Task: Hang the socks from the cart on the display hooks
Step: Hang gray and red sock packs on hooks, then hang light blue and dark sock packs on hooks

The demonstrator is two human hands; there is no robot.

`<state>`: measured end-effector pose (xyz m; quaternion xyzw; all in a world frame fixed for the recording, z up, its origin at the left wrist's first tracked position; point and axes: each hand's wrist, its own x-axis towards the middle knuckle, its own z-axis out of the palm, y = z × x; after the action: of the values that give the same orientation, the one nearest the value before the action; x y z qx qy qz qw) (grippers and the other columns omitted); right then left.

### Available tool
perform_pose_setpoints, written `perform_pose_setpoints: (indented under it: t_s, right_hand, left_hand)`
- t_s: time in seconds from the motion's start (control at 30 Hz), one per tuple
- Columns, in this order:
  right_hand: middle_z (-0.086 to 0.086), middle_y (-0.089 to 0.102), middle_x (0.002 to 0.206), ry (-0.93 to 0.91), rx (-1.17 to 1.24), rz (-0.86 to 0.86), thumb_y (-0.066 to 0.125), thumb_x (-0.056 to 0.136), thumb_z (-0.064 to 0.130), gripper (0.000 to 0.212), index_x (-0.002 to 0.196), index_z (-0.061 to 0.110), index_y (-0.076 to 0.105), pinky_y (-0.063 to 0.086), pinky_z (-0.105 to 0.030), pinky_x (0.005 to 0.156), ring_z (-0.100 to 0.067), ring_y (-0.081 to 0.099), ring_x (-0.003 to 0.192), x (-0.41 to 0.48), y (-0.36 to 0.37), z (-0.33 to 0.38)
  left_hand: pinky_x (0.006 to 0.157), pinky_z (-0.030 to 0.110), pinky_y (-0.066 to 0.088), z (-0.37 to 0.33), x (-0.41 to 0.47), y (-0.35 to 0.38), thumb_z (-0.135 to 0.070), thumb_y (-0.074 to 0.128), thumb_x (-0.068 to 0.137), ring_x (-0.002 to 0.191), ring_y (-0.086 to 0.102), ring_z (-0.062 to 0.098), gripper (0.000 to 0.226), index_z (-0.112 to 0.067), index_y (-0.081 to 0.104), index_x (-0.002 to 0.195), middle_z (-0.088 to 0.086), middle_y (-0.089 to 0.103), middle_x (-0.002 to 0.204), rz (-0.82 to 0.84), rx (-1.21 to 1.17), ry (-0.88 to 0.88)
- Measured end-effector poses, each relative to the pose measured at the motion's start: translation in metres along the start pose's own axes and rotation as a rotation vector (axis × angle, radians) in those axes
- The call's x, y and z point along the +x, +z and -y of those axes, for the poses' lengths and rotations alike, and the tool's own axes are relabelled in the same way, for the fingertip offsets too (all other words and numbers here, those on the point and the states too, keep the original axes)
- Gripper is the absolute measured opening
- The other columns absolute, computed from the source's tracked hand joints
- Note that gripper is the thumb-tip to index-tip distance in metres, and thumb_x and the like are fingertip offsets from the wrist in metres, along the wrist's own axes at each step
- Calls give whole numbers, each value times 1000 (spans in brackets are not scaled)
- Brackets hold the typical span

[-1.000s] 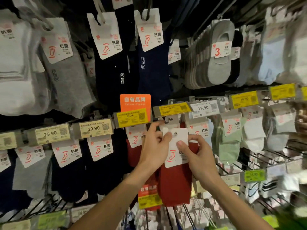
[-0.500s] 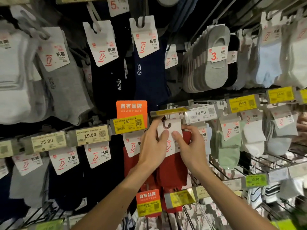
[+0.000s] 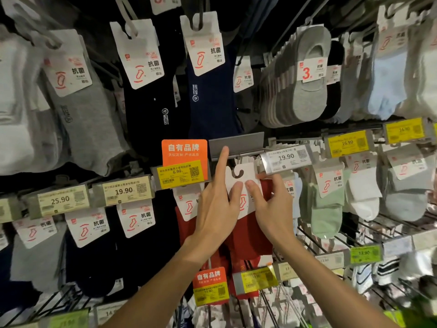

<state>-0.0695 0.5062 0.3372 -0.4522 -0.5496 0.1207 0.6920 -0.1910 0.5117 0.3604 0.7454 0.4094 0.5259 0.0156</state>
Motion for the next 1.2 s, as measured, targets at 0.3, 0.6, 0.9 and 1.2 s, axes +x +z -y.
perform_pose_setpoints:
  t_s: [0.3, 0.6, 0.9, 1.2]
  right_hand:
    - [14, 57, 97, -2, -160, 109, 66, 95, 26, 36, 127, 12, 57, 37, -19, 79, -4, 52, 84, 2, 3, -4]
    - [-4, 60, 138, -36, -335, 222, 62, 97, 19, 47, 142, 10, 50, 36, -15, 95, -22, 58, 121, -5, -3, -5]
    - [-5, 68, 102, 17, -471, 181, 64, 93, 30, 22, 109, 15, 68, 55, -38, 78, -23, 66, 88, -96, -44, 5]
    - [10, 51, 55, 509, -666, 131, 75, 86, 37, 25, 78, 35, 52, 33, -31, 52, -2, 45, 51, -310, -118, -10]
  left_hand:
    - [50, 27, 43, 9, 2, -3, -29, 62, 97, 56, 50, 11, 103, -68, -25, 136, -7, 44, 66, 33, 160, 24]
    - [50, 26, 34, 12, 3, -14, -31, 65, 95, 55, 51, 17, 106, -46, -27, 145, 4, 51, 65, 110, 358, 50]
    - [54, 30, 36, 1, -34, -65, -44, 57, 98, 57, 53, 8, 25, -23, 58, 85, -10, 51, 58, 304, 238, 69]
    - [54, 31, 27, -28, -119, -58, -50, 54, 96, 67, 47, 12, 34, -23, 48, 76, -10, 46, 64, 999, 204, 445]
